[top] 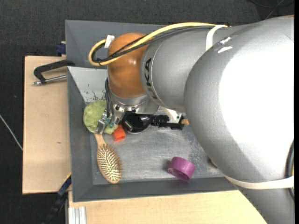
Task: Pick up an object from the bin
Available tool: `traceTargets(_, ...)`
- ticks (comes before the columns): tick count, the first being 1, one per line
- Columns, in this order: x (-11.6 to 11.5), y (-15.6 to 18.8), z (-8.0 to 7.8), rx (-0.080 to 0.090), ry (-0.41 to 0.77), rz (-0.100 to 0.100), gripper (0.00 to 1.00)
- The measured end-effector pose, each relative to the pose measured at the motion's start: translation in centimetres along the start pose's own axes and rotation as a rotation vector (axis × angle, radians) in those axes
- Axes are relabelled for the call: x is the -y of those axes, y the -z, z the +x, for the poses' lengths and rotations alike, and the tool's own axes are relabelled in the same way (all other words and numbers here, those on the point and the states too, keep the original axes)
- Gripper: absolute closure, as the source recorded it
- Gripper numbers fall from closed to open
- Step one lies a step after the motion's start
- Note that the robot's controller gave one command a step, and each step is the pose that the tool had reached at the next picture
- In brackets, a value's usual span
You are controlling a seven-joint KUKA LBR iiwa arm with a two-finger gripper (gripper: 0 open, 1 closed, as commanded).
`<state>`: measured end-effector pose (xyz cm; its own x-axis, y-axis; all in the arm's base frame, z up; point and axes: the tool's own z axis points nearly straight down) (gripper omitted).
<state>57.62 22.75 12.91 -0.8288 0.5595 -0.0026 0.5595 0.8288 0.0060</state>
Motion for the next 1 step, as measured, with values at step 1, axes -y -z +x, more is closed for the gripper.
traceTargets(1,0.02,0.95,0.03,-0.002,0.000,0.003,1.00)
